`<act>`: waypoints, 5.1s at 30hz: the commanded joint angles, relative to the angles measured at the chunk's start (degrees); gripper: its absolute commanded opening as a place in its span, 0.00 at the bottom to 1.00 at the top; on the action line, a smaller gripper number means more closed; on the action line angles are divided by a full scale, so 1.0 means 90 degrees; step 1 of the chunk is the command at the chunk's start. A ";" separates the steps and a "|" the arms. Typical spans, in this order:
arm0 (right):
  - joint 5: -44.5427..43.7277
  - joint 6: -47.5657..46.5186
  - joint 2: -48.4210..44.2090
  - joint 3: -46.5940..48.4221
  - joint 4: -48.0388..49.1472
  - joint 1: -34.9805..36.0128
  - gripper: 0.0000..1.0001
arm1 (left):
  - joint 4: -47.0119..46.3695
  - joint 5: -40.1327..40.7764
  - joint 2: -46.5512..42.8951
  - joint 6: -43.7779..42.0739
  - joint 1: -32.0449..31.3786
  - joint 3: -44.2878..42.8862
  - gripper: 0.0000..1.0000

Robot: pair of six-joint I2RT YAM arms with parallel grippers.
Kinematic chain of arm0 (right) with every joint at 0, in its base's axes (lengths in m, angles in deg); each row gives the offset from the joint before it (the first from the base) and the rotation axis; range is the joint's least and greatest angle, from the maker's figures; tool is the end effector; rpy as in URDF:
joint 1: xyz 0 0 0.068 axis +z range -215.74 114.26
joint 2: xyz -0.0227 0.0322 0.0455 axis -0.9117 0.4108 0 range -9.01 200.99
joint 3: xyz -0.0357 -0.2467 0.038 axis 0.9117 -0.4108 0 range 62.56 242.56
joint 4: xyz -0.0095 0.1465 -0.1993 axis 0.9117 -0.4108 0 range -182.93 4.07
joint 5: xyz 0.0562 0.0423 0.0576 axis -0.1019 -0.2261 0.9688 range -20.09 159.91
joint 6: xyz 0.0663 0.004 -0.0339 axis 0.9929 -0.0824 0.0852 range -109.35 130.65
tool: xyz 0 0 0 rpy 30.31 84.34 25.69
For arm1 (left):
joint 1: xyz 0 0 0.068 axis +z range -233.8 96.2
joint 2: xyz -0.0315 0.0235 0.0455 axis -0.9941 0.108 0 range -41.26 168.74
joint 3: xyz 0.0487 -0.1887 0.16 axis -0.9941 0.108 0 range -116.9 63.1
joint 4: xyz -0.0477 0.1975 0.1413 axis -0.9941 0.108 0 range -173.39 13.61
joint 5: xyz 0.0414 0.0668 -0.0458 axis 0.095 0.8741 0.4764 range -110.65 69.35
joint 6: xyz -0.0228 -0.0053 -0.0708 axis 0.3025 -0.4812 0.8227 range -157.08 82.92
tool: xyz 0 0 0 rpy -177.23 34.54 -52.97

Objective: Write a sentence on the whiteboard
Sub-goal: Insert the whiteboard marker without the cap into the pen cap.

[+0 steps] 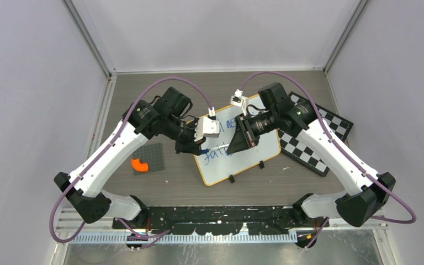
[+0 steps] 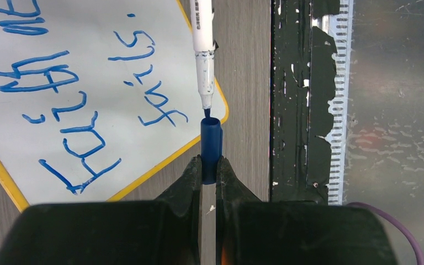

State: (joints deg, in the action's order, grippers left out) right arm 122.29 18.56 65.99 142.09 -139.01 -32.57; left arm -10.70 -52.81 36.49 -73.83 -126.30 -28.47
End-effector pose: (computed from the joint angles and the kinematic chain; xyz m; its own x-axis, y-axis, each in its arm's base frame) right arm 0.1872 0.1818 0.3417 -0.7277 -0.3755 -0.5740 -0.6792 0.2783 0.6791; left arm 0.1567 -0.1890 0.3551 -0.0421 0.7257 -0.6867 0.9984 0.0051 -0.0558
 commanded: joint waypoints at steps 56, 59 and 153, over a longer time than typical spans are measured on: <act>0.0034 -0.0197 -0.0075 0.0237 -0.0040 0.0105 0.00 | -0.0008 -0.0138 -0.0087 0.0133 -0.0014 -0.0170 0.00; 0.0042 -0.0179 -0.0026 0.0292 -0.0017 0.0118 0.00 | -0.0008 -0.0265 -0.0014 0.0208 -0.0014 -0.0264 0.00; 0.0738 0.5265 0.0618 -0.0107 0.7272 -0.1169 0.00 | -1.1336 -0.3689 -0.0026 1.1797 0.3498 0.1859 0.80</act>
State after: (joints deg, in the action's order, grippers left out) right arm 127.40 61.66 71.76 141.65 -79.85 -43.46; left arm -103.25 -83.98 38.66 25.77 -93.51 -12.27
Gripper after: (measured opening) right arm 0.192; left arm 0.807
